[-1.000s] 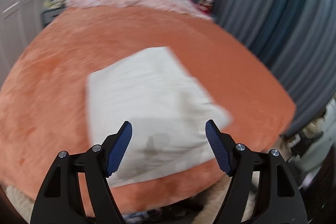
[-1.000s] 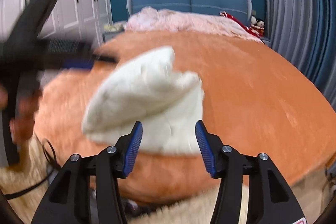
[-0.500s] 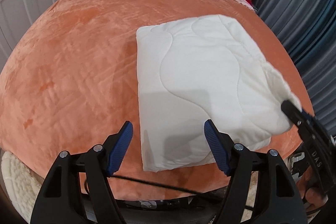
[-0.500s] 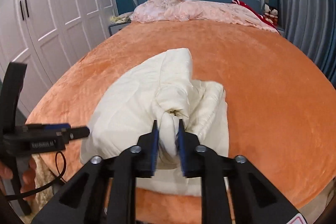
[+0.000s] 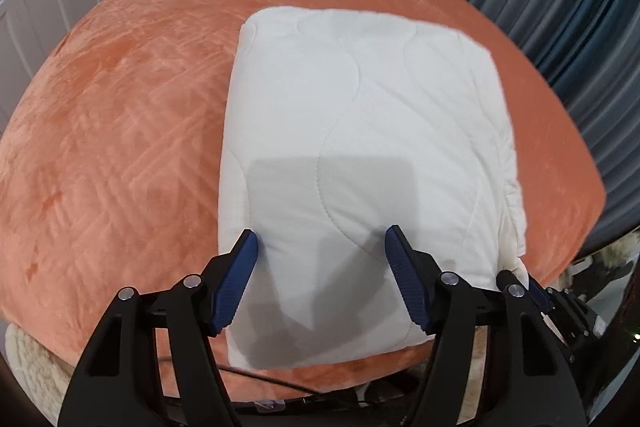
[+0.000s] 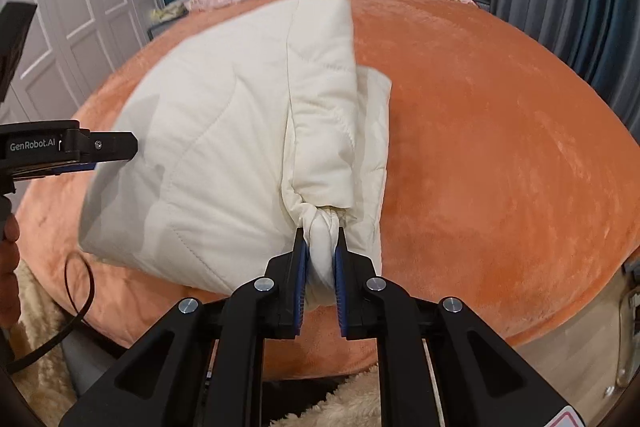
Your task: Fold large clothes
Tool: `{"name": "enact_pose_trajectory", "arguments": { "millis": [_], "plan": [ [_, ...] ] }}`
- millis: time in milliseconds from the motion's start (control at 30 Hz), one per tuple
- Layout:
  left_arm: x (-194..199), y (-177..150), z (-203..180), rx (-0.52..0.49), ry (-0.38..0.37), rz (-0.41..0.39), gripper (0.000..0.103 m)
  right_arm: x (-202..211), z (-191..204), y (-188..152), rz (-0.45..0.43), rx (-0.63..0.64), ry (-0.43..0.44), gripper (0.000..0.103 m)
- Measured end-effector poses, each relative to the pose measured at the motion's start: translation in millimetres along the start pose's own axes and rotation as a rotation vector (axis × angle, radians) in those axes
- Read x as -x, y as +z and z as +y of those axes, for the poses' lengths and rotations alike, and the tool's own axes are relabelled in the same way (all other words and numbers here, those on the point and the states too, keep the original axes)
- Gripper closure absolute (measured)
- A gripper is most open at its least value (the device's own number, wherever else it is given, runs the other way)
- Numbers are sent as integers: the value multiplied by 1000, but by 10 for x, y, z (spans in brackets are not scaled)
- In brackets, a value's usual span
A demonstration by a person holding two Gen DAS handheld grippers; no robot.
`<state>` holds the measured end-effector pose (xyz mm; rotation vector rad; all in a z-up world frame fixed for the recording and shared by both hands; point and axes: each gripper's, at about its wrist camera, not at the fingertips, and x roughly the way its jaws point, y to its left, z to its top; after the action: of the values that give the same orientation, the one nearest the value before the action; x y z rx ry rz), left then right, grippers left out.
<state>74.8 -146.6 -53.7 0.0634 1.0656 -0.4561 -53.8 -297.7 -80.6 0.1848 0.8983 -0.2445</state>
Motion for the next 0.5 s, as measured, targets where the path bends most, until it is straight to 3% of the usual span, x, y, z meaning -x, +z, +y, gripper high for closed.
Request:
{"name": "enact_pose_trajectory", "arguments": {
  "millis": [500],
  "plan": [
    [-286, -109, -126, -57, 98, -2, 36, -401, -29, 6, 126, -40, 5, 92]
  ]
}}
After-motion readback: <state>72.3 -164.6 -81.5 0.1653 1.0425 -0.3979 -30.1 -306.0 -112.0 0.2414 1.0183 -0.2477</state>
